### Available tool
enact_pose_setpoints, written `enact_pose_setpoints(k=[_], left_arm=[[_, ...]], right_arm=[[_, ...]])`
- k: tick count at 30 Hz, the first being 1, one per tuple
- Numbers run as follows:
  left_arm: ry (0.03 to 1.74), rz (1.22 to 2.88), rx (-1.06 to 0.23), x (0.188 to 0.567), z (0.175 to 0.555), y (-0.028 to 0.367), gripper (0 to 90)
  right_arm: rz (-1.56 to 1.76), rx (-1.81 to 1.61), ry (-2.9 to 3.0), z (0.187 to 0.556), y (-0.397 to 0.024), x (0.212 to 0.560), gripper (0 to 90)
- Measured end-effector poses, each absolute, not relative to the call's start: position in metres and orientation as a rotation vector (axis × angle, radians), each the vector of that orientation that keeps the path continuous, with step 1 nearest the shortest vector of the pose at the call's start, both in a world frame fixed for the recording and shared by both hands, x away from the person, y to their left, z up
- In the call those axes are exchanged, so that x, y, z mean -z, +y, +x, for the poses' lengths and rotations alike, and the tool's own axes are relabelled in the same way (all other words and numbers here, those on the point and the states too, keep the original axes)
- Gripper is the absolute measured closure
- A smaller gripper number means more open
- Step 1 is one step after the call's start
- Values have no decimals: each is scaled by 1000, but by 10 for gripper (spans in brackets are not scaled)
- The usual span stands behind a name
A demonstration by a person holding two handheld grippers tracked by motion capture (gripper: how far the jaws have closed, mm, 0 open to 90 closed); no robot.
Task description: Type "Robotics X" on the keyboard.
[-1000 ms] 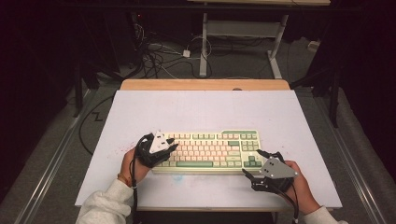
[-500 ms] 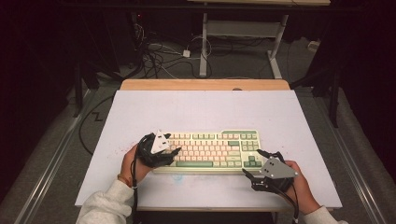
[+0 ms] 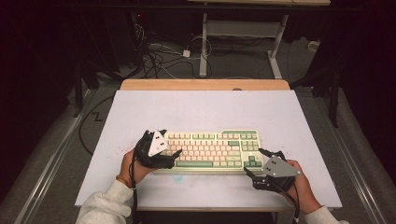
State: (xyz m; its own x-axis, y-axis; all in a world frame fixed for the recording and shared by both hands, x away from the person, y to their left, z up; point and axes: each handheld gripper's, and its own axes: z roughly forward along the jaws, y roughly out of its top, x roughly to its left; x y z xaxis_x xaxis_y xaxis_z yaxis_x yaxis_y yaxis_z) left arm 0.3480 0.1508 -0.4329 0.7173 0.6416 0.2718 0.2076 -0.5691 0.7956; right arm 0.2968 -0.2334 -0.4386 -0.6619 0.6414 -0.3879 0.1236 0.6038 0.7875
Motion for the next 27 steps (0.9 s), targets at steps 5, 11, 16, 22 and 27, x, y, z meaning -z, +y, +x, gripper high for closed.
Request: enact_pose_setpoints(k=[5, 11, 16, 22, 27], left_arm=[[634, 2130, -724, 431, 344, 154, 150], [611, 2133, -738, 430, 337, 156, 151], [603, 2126, -740, 429, 333, 157, 150], [594, 2131, -746, 429, 329, 158, 150], [590, 2137, -745, 430, 325, 160, 151]], right_arm=[[638, -1036, 2151, 298, -236, 436, 264], [650, -1051, 2143, 298, -237, 435, 324], [648, -1080, 2147, 298, -239, 432, 430], [651, -1086, 2153, 299, -243, 430, 501], [648, -1091, 2151, 299, -244, 429, 567]])
